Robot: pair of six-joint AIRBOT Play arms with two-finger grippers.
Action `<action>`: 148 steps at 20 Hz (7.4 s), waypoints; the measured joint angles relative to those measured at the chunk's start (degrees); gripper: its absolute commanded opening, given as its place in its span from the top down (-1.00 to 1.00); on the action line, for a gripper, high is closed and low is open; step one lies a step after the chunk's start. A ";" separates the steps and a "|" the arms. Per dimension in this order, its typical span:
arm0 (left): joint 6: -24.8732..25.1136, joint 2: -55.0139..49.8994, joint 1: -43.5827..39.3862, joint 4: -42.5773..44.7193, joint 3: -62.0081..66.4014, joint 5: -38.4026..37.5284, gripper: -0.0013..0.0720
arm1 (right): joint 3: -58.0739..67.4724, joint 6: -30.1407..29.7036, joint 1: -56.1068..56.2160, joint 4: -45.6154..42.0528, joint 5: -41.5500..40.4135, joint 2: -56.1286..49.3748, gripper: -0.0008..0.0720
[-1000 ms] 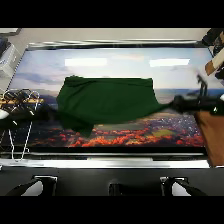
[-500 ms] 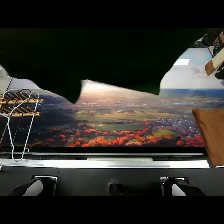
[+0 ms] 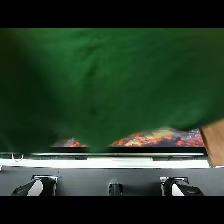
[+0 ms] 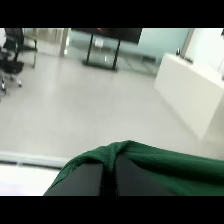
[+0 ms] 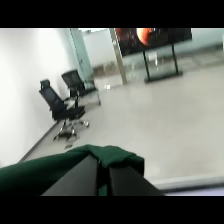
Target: Fold the clothes and pants, and hang the long-sleeved shirts on hangers.
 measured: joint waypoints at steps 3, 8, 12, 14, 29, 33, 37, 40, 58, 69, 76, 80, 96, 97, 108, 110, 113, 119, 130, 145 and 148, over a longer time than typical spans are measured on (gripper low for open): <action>3.91 -7.48 -0.68 -3.30 -1.03 -6.54 0.92 | -4.52 2.56 0.02 3.93 4.42 -6.82 0.90; 10.01 -25.68 -5.38 -5.64 -6.49 -11.82 0.92 | -16.02 3.04 0.42 8.98 8.17 -19.50 0.90; 14.95 -43.63 -9.35 -5.73 -8.37 -11.34 0.92 | -19.87 1.14 3.74 6.03 5.75 -31.15 0.90; 16.11 -51.19 -10.80 -6.12 -8.63 -8.15 0.92 | -20.52 1.07 5.49 3.37 1.86 -37.31 0.90; 17.14 -63.04 -11.67 -3.15 -9.03 -9.90 0.92 | -21.16 2.80 5.31 -0.59 5.27 -54.42 0.89; 15.69 -63.25 -12.90 1.38 -9.16 -12.02 0.92 | -21.18 2.14 5.31 -0.96 8.07 -56.00 0.89; 15.41 -63.32 -13.90 3.87 -9.18 -11.45 0.92 | -21.20 1.75 5.29 -0.70 10.49 -57.77 0.85; 15.23 -63.32 -14.32 4.81 -9.18 -10.69 0.57 | -21.20 1.75 5.29 -0.11 11.93 -58.47 0.09; 8.28 -25.66 -1.20 2.89 -52.00 -13.22 -0.88 | -30.01 -20.55 -11.91 12.50 22.73 -36.44 -0.34; 14.56 -9.20 -0.39 -12.26 -95.69 1.42 -0.86 | -33.53 -19.82 -11.80 20.57 25.49 -34.75 -0.34; 17.62 -8.79 -1.88 -17.55 -98.03 8.41 -0.86 | -33.57 -18.86 -11.76 22.91 27.08 -34.18 -0.34; 17.53 -8.96 -6.64 -19.12 -98.20 13.79 -0.30 | -33.57 -18.88 -11.76 23.15 27.93 -34.18 -0.34; 16.15 -11.82 -12.74 -20.11 -98.36 17.70 0.92 | -42.95 -21.11 -12.85 13.57 27.50 -39.76 -0.34; 16.15 -11.85 -12.76 -20.11 -98.36 17.73 0.92 | -45.18 -21.42 -12.46 13.35 26.36 -40.15 -0.34; 15.76 -11.85 -12.76 -20.11 -98.36 17.92 0.91 | -62.01 -25.51 -8.74 14.82 17.84 -41.05 -0.33; 15.72 -11.85 -12.76 -20.11 -98.36 17.94 0.92 | -63.08 -25.70 -8.61 16.22 16.79 -41.05 0.10; 15.72 -11.85 -12.76 -20.11 -98.36 17.94 0.91 | -63.82 -25.97 -8.55 17.42 14.60 -41.11 0.58; 15.26 -11.41 -12.76 -19.87 -97.31 17.14 0.92 | -64.17 -27.45 -8.52 18.73 13.94 -39.41 0.90; -4.81 9.11 -12.79 -1.09 -84.28 -3.41 0.92 | -64.17 -21.24 -8.52 16.26 26.53 -17.46 0.90; 3.78 -16.37 -13.20 -10.62 -63.04 5.16 0.92 | -61.68 -20.90 0.33 14.88 2.34 -18.99 0.90; 5.35 -26.88 -14.27 -11.17 -53.77 5.68 0.92 | -58.66 -21.20 0.87 14.01 -1.11 -24.57 0.90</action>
